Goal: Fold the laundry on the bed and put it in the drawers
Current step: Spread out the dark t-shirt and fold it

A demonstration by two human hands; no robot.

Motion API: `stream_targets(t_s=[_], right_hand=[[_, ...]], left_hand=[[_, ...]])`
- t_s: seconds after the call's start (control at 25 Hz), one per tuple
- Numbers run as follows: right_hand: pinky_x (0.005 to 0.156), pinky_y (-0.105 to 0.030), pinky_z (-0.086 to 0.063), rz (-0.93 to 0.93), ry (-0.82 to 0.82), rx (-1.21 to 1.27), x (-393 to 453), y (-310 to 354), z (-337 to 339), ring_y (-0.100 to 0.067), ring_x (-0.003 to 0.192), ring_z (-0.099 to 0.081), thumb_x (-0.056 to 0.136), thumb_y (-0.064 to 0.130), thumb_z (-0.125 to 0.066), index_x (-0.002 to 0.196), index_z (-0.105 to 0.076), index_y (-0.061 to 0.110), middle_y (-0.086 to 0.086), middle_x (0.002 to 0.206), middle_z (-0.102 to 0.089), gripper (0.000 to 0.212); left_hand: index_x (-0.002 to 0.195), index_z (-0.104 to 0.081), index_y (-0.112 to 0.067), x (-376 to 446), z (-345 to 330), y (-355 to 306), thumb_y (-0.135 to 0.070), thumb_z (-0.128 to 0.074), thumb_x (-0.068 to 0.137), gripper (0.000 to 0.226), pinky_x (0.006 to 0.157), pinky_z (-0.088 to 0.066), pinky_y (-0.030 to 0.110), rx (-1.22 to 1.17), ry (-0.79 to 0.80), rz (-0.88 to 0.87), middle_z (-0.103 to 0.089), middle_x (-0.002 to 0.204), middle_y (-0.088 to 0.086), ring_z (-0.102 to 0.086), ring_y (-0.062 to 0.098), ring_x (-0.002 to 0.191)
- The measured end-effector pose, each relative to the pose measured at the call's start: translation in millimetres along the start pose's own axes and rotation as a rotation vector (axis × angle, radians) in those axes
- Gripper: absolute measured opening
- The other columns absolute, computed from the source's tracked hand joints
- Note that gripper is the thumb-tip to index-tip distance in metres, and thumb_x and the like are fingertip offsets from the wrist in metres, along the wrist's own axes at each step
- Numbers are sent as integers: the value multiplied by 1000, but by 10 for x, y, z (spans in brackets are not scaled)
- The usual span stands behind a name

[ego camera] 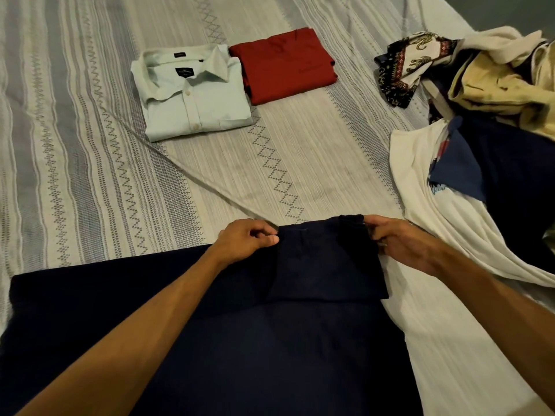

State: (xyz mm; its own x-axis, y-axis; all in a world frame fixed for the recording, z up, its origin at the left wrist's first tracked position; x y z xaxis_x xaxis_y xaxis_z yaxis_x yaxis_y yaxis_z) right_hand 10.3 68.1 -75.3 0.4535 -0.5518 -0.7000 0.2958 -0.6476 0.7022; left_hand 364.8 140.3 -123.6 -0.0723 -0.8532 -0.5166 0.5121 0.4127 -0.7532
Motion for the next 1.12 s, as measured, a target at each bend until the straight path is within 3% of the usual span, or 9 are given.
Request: stream_targets(t_s=[0.08, 0.2, 0.32, 0.48, 0.6, 0.72, 0.88, 1.04, 1.12], right_hand=[[100, -36, -45, -6, 4, 25, 17, -74, 27, -23, 122, -63, 95, -1, -50, 138, -66, 17, -6, 132, -69, 50], [98, -36, -54, 50, -234, -103, 60, -178, 17, -27, 120, -68, 98, 5, -63, 121, -76, 15, -6, 119, -76, 28], [92, -34, -60, 146, -418, -62, 36, -323, 22, -21, 107, -73, 99, 7, -64, 116, -78, 18, -5, 112, -79, 24], [85, -40, -53, 109, -567, -31, 35, -458, 4, -23, 89, -67, 98, 8, -63, 105, -82, 19, -11, 101, -79, 23], [73, -34, -49, 77, -644, -10, 61, -362, -42, -18, 76, -60, 97, 19, -58, 92, -76, 15, 1, 81, -72, 20], [80, -36, -48, 131, -734, -215, -67, -408, -121, -16, 87, -62, 104, 32, -50, 112, -68, 19, 3, 97, -70, 23], [85, -34, -43, 162, -836, -446, -423, -753, -442, -19, 95, -60, 107, 43, -49, 134, -48, 13, -2, 105, -64, 41], [73, -36, -46, 100, -816, -558, -947, -1376, -766, -24, 85, -65, 102, 45, -58, 124, -47, 15, -2, 93, -67, 39], [76, -37, -48, 68, -777, -642, -1281, -1663, -929, -23, 86, -63, 101, 45, -60, 122, -49, 14, 2, 101, -65, 39]], left_hand=[[94, -78, -47, -35, -20, -4, -52, -82, 82, 14, 107, -50, 42, -58, -35, 13, -75, 100, -21, -68, 1, 102], [97, -78, -45, -91, -41, -51, -50, -81, 84, 14, 109, -49, 40, -124, -52, -1, -74, 107, -24, -67, 1, 108], [101, -78, -38, -142, -35, -55, -45, -79, 88, 15, 106, -53, 38, -148, -49, -56, -76, 105, -19, -69, 1, 101], [98, -73, -37, -190, 125, 47, -52, -79, 85, 20, 91, -58, 36, 97, -106, -138, -74, 88, -16, -68, 1, 86], [95, -69, -38, -311, 427, 266, -67, -72, 83, 32, 83, -59, 38, 362, -96, -127, -71, 85, -17, -66, 0, 84], [95, -66, -36, -612, 771, 616, -65, -71, 85, 31, 81, -57, 39, 452, -251, -65, -69, 85, -18, -64, 1, 82], [125, -58, -24, -1179, 690, 965, -49, -65, 96, 40, 88, -50, 50, 622, -535, -63, -64, 115, 1, -57, 28, 106], [147, -43, -17, -2057, 226, 1482, -55, -62, 96, 67, 105, -43, 56, 572, -675, 75, -46, 149, 13, -45, 38, 133], [151, -37, -17, -2650, 62, 1860, -64, -59, 94, 77, 113, -35, 60, 530, -680, 230, -38, 157, 15, -38, 41, 142]])
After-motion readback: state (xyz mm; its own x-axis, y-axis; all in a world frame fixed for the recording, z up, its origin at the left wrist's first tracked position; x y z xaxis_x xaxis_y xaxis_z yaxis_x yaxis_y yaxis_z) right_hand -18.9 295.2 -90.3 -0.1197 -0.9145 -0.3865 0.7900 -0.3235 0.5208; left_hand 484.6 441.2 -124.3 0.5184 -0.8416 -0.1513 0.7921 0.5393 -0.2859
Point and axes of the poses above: each hand's wrist, its own x-axis towards the middle knuckle, its own z-axis out of the back of the hand, y = z × x, the point moved 1 cm from there along x, towards the middle knuckle
